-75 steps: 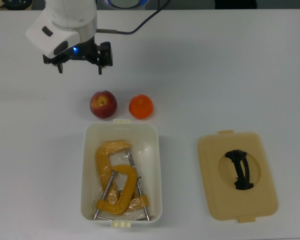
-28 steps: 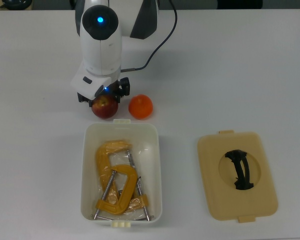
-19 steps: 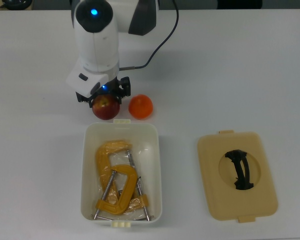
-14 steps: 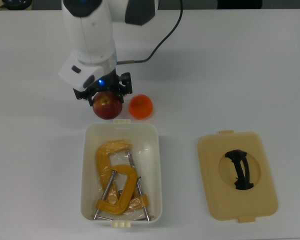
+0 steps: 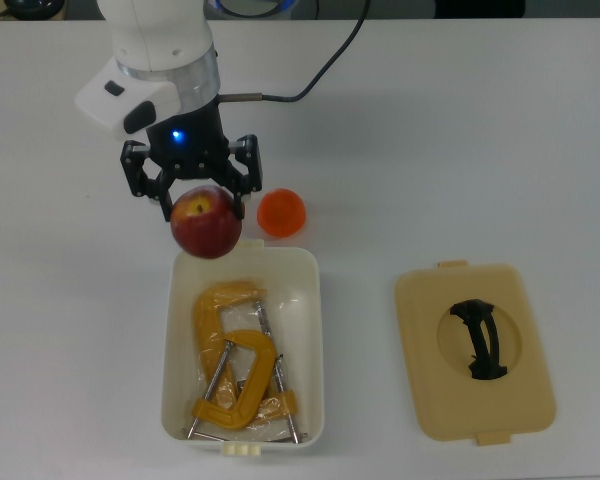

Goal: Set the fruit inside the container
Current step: 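Lift the red apple and carry it over the white container, then open the gripper to drop the apple into the container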

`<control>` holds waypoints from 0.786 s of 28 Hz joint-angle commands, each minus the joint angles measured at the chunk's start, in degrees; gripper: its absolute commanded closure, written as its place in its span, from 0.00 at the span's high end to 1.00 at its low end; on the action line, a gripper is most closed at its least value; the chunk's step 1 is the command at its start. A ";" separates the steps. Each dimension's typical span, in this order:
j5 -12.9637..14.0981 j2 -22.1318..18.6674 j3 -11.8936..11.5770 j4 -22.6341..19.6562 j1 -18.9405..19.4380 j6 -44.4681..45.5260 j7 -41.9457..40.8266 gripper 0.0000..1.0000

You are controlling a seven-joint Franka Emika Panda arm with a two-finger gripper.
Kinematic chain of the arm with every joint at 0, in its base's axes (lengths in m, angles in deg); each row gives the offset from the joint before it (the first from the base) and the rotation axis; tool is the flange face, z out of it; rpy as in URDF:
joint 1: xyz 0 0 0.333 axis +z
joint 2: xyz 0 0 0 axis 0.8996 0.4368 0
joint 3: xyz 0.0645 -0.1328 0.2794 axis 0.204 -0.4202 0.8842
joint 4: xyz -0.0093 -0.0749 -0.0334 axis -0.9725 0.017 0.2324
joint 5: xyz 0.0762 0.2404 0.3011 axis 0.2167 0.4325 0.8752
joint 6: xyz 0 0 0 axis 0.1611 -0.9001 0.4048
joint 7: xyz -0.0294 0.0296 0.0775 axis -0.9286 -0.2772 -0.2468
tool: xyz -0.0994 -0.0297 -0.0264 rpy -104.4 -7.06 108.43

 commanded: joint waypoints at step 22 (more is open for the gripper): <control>-3.57 0.59 0.80 -0.40 1.29 10.85 3.57 1.00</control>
